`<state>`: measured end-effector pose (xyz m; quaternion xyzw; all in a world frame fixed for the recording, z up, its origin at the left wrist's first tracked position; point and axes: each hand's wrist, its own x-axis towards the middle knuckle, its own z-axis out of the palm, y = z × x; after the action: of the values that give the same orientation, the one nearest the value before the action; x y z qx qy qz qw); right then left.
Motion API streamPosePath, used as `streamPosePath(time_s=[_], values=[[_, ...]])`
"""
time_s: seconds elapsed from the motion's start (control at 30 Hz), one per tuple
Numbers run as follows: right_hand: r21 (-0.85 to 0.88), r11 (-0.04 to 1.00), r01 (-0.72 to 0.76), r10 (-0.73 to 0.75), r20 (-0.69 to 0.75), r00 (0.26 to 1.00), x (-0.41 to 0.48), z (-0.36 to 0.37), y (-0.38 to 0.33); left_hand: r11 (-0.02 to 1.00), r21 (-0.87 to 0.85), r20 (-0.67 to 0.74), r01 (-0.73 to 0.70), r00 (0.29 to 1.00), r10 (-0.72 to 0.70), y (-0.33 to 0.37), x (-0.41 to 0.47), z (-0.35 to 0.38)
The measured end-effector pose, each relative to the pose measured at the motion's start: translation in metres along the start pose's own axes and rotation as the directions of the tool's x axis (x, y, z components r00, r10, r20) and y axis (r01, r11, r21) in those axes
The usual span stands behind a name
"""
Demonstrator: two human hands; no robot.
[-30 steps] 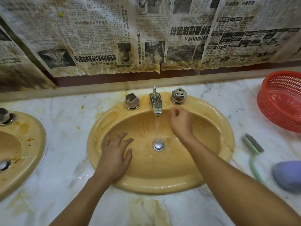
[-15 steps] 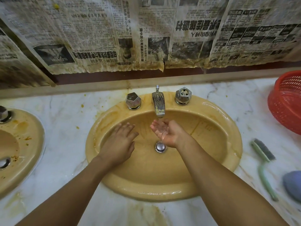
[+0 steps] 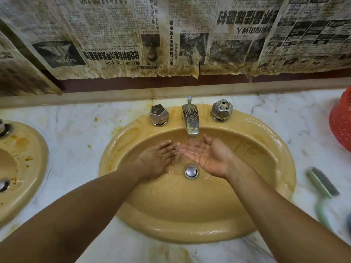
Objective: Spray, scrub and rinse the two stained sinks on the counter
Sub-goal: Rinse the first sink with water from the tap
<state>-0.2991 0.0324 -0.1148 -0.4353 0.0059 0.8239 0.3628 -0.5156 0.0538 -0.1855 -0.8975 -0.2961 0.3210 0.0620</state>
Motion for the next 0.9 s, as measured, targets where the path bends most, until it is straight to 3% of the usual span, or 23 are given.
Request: streamPosePath(time_s=[0.1,0.23,0.3,0.37,0.43,0.47,0.6,0.7,0.8,0.83,0.9], values=[[-0.193,0.980,-0.052,0.053,0.004,0.999,-0.006,0.000,0.001,1.000,-0.021,0.117,-0.017,0.993,0.019,0.019,-0.005,0.018],[-0.094,0.995,0.015,-0.020,-0.053,0.998,-0.007,-0.009,-0.011,0.995,0.022,0.166,-0.099,0.982,0.094,0.014,-0.015,0.026],[-0.032,0.999,0.042,-0.043,-0.052,0.998,-0.006,-0.010,-0.012,0.975,0.187,0.107,-0.121,0.989,0.102,-0.007,-0.005,0.015],[0.029,0.999,0.039,-0.040,0.009,0.999,-0.007,-0.006,-0.009,0.867,0.477,0.107,-0.144,0.989,0.106,-0.016,0.011,-0.009],[0.125,0.991,0.056,-0.064,0.056,0.996,-0.011,-0.002,-0.007,0.766,0.623,0.106,-0.163,0.987,0.124,-0.015,0.023,-0.034],[0.182,0.980,0.077,-0.087,0.049,0.995,-0.012,-0.001,-0.008,0.759,0.633,0.092,-0.151,0.989,0.119,-0.013,0.026,-0.040],[0.259,0.950,0.172,-0.143,-0.129,0.981,-0.004,-0.002,-0.007,0.887,0.459,-0.026,-0.053,0.997,0.073,-0.016,0.012,-0.003],[0.302,0.951,0.067,-0.065,-0.017,0.998,0.004,0.015,0.006,0.925,0.352,0.115,-0.145,0.987,0.111,-0.020,-0.002,0.012],[0.276,0.961,-0.021,0.001,0.073,0.997,0.011,0.025,0.020,0.848,0.510,0.136,-0.145,0.987,0.088,-0.025,0.000,-0.005],[0.290,0.957,-0.015,-0.001,0.054,0.999,0.011,0.023,0.021,0.802,0.582,0.100,-0.136,0.990,0.096,-0.025,0.002,-0.011],[0.373,0.927,0.044,-0.044,-0.009,0.999,0.013,0.015,0.018,0.815,0.575,0.059,-0.077,0.997,0.053,-0.022,0.003,-0.011]])
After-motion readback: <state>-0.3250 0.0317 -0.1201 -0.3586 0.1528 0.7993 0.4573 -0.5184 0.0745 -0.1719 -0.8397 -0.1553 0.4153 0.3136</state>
